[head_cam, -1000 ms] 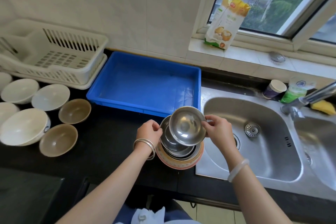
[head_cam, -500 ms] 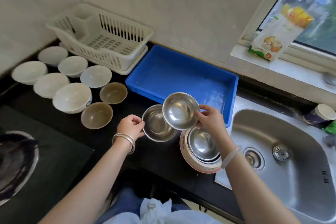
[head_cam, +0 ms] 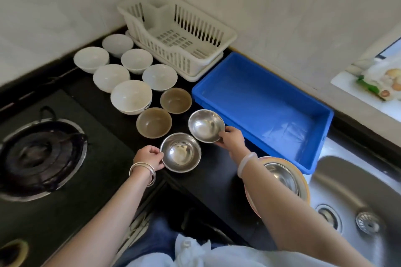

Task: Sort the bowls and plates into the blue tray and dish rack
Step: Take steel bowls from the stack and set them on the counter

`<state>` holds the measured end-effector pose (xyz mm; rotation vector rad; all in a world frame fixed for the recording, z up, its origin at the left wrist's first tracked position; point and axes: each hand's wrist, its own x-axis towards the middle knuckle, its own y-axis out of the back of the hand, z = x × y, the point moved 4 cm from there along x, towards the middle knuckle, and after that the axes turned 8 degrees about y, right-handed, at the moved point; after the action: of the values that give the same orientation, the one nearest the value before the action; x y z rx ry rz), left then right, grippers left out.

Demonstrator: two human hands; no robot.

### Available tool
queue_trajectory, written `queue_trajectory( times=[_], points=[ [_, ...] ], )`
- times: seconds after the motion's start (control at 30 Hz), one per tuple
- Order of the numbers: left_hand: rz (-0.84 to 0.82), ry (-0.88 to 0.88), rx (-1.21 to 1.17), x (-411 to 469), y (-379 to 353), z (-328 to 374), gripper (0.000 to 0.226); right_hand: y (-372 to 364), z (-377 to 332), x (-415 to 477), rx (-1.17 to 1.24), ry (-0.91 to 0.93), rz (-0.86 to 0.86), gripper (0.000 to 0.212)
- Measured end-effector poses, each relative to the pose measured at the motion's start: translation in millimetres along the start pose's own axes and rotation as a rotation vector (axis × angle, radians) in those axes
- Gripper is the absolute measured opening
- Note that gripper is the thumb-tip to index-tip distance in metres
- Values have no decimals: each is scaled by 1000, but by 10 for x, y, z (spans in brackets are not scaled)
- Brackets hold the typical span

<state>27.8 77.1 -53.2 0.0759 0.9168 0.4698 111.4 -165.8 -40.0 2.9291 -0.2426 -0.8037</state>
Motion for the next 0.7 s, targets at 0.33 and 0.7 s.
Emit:
queue_trajectory(
  times=[0.33, 0.7],
  points=[
    [-6, 26, 19, 209, 61, 40, 15, -300, 93, 196, 14, -46, 93, 14],
    [-73, 24, 24, 234, -11, 37, 19, -310, 209, 298, 39, -48, 140, 28]
  ],
)
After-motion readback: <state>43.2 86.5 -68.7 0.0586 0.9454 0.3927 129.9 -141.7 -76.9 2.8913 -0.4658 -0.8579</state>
